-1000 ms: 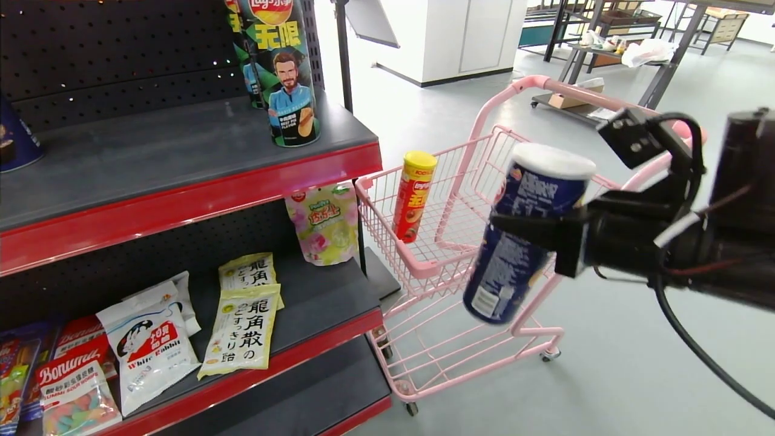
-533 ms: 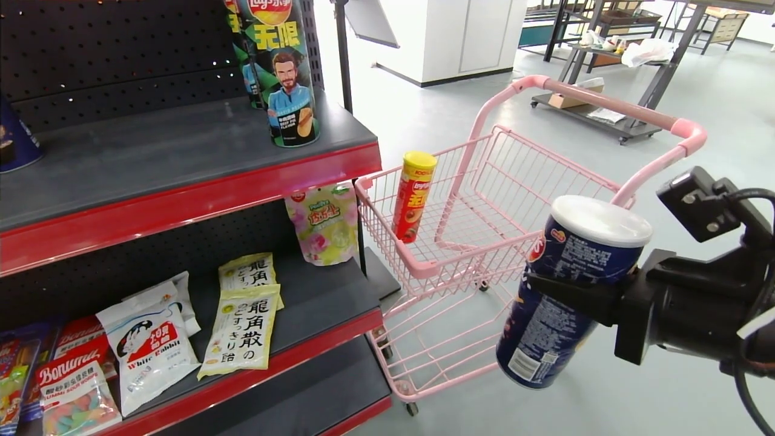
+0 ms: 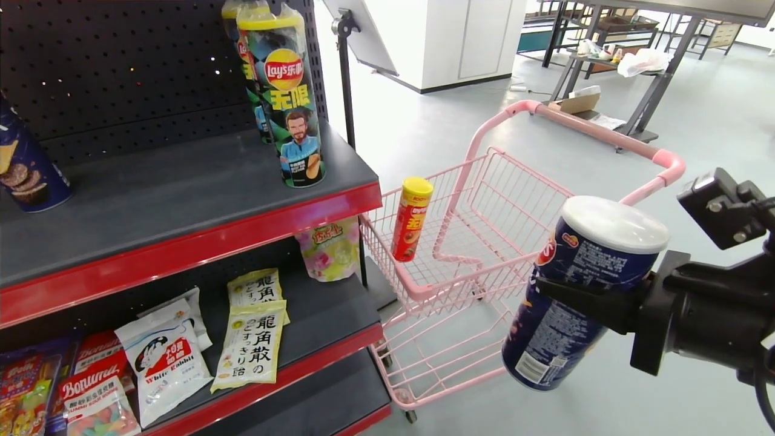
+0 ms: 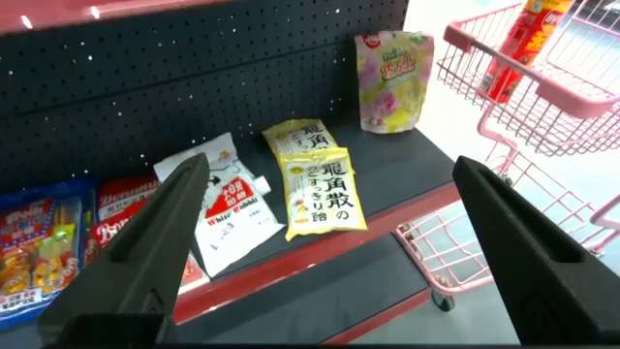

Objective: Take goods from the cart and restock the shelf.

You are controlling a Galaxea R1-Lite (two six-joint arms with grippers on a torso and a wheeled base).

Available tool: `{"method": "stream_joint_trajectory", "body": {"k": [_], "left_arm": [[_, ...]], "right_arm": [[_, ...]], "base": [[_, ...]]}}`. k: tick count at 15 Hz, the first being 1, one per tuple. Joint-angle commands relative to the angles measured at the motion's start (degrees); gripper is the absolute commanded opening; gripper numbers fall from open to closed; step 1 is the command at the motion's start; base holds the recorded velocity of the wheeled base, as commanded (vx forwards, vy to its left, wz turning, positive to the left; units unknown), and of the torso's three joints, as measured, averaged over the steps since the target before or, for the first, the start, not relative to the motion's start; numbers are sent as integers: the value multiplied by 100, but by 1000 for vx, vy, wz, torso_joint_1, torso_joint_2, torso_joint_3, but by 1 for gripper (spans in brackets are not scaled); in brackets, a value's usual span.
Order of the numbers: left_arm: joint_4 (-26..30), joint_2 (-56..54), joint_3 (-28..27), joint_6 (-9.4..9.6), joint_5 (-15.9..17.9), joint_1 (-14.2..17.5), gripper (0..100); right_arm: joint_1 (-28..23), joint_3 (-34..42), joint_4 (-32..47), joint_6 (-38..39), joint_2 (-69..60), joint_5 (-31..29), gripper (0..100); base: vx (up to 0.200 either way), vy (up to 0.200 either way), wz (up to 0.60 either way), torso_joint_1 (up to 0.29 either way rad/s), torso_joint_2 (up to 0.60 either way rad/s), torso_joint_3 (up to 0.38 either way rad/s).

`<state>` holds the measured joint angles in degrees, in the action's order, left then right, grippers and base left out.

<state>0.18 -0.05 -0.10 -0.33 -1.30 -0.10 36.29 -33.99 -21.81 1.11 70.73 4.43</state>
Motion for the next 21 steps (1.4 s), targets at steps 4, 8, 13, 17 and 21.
{"method": "stream_joint_trajectory", "body": {"k": [4,8,13,17,21], "left_arm": [[-9,5,1,-2,-1,1,100],[-9,5,1,-2,-1,1,100],[-1,5,1,-2,-1,1,100],[-9,5,10,-2,-1,1,100],[-9,5,10,-20,-10,1,100]], "right_arm": [[1,-73,19,-49,90,15,0],[1,-126,19,-76,169,15,0],[1,-301,19,-120,319,15,0],[1,-301,19,-120,336,15,0],[1,-258,19,-120,319,15,0]], "base": [[0,0,0,205,-547,-349],[0,0,0,240,-603,-360],[0,0,0,164,-382,-227],[0,0,600,12,-25,-15],[0,0,600,6,1,-2]]}}
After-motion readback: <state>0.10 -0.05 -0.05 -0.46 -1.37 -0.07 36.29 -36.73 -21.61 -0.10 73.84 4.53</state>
